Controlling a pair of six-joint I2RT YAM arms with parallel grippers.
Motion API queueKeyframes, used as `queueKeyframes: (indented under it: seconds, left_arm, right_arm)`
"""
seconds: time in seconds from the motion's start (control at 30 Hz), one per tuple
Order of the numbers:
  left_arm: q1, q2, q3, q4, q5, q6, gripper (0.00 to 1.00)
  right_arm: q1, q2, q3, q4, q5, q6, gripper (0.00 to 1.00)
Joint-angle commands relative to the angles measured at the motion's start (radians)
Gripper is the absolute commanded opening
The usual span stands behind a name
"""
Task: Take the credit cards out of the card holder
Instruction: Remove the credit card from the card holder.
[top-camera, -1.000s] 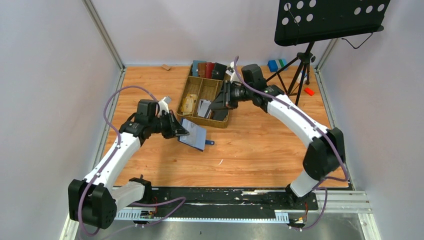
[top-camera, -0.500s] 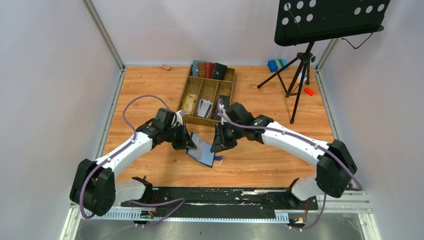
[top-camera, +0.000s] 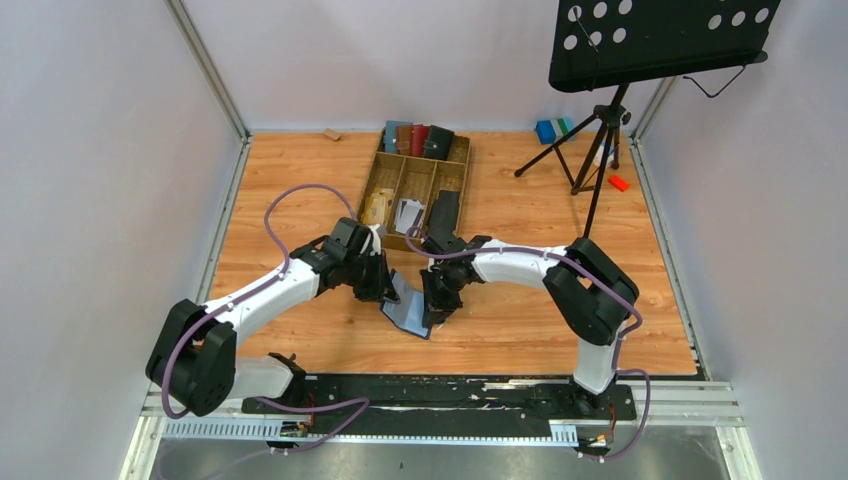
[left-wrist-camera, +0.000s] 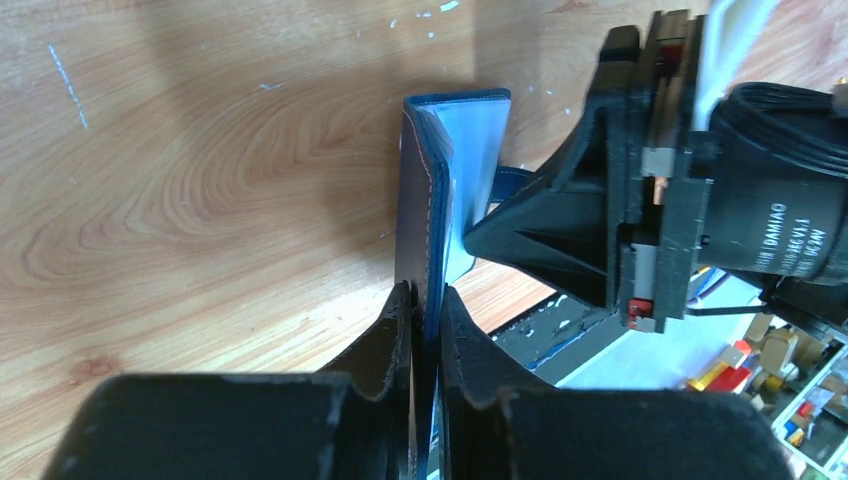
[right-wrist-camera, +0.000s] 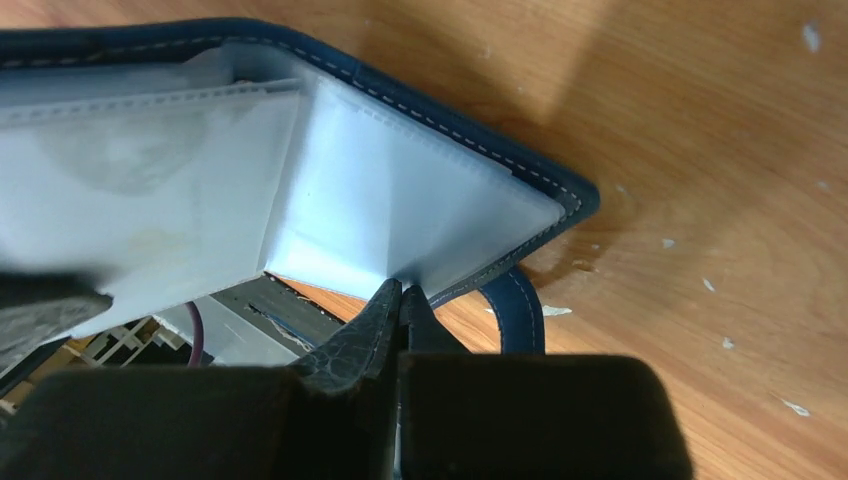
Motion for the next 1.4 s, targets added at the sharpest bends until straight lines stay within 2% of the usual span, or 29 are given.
queueKeyframes:
  seconds: [0.0,0.27,0.63,0.7,0.87,0.93,1.03,1.13,1.37]
  left_arm:
    - [-0.009,0.003,0.045,0.015,0.008,0.015,0.15]
    - [-0.011,0.000,0.041,0.065,0.078,-0.017,0.28]
    - [-0.022,0.019,0.044,0.080,0.157,-0.019,0.29]
    - [-0.024,0.022,0.050,0.079,0.174,-0.012,0.27]
    - [-0.027,0.042,0.048,0.059,0.174,0.006,0.10]
    - [-0.027,0.045,0.053,0.040,0.160,0.019,0.06]
    - [-0.028,0.037,0.083,-0.011,0.126,0.046,0.07]
    - [-0.027,0.022,0.112,-0.055,0.093,0.063,0.12]
    - [-0.027,0.005,0.118,-0.059,0.070,0.062,0.11]
  right_arm:
    - [0.002,0.029,0.023,0.038,-0.052,0.022,0.00]
    - [0.000,0.036,0.018,0.021,-0.057,0.011,0.00]
    - [0.000,0.040,0.028,0.020,-0.055,0.016,0.00]
    - [0.000,0.044,0.032,0.020,-0.055,0.016,0.00]
    - [0.000,0.052,0.046,0.020,-0.059,0.015,0.00]
    - [-0.005,0.048,0.047,0.015,-0.054,0.013,0.00]
    - [-0.020,0.020,0.026,0.000,-0.016,0.012,0.00]
    - [-0.049,-0.012,-0.011,0.021,-0.018,0.021,0.00]
    - [-0.057,-0.007,-0.027,0.042,-0.029,0.036,0.00]
